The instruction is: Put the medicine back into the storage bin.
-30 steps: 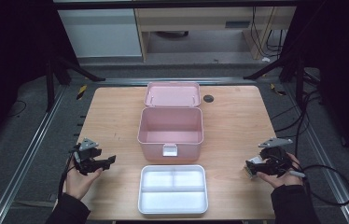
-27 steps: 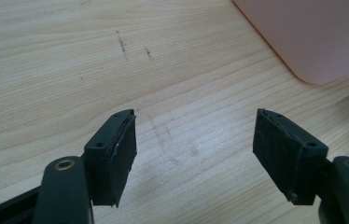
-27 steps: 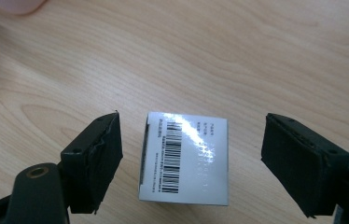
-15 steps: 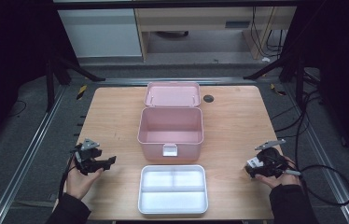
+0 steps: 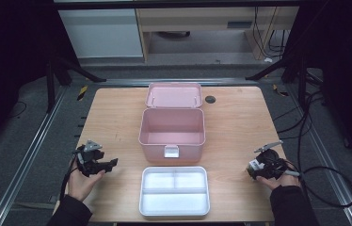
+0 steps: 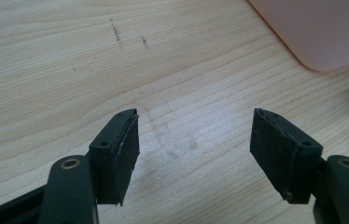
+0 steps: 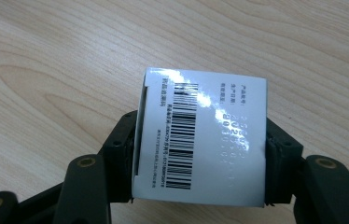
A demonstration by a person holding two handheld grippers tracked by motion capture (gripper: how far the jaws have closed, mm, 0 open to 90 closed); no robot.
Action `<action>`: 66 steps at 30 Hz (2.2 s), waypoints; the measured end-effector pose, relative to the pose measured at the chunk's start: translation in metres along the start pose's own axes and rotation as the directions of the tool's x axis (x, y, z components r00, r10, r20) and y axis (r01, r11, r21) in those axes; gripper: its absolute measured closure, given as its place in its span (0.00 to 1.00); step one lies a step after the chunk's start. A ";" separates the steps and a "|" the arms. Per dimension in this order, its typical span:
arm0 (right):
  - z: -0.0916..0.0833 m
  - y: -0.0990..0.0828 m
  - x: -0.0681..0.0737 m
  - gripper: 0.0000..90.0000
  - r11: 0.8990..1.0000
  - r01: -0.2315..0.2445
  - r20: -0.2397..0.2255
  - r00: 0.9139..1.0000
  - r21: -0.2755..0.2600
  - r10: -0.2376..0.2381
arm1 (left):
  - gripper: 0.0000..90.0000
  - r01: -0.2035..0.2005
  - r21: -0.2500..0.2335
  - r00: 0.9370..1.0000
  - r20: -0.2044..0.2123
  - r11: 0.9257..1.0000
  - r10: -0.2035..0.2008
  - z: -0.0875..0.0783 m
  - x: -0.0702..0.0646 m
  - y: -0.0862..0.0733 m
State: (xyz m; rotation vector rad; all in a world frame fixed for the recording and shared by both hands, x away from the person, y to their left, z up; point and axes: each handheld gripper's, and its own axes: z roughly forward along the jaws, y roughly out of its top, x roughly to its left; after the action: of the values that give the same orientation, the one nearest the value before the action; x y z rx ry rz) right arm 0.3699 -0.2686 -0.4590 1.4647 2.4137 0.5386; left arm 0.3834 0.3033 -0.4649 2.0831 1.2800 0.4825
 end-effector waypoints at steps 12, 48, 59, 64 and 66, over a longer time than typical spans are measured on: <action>-0.011 0.007 0.001 0.51 1.000 -0.004 -0.008 1.000 -0.014 0.003 | 0.37 -0.002 0.005 1.000 0.000 1.000 0.002 0.000 0.001 0.000; -0.088 0.093 0.020 0.50 0.935 0.041 -0.064 0.996 -0.352 -0.068 | 0.36 0.008 -0.007 1.000 -0.001 1.000 -0.008 -0.001 0.004 0.000; -0.098 0.132 0.039 0.50 0.920 0.096 -0.065 0.989 -0.380 -0.130 | 0.37 0.006 -0.006 1.000 -0.004 1.000 -0.006 0.001 0.004 0.000; -0.097 0.149 0.048 0.50 0.912 0.109 -0.074 0.986 -0.396 -0.151 | 0.38 0.000 -0.005 1.000 -0.006 1.000 0.000 0.000 0.004 0.000; -0.096 0.154 0.051 0.50 0.911 0.115 -0.072 0.985 -0.396 -0.156 | 0.41 0.000 -0.003 1.000 -0.008 1.000 0.000 0.000 0.004 0.000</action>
State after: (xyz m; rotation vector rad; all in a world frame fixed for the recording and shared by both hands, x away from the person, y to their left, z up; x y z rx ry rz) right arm 0.4297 -0.1750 -0.3067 1.1146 2.2834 1.0166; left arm 0.3850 0.3071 -0.4652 2.0802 1.2831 0.4930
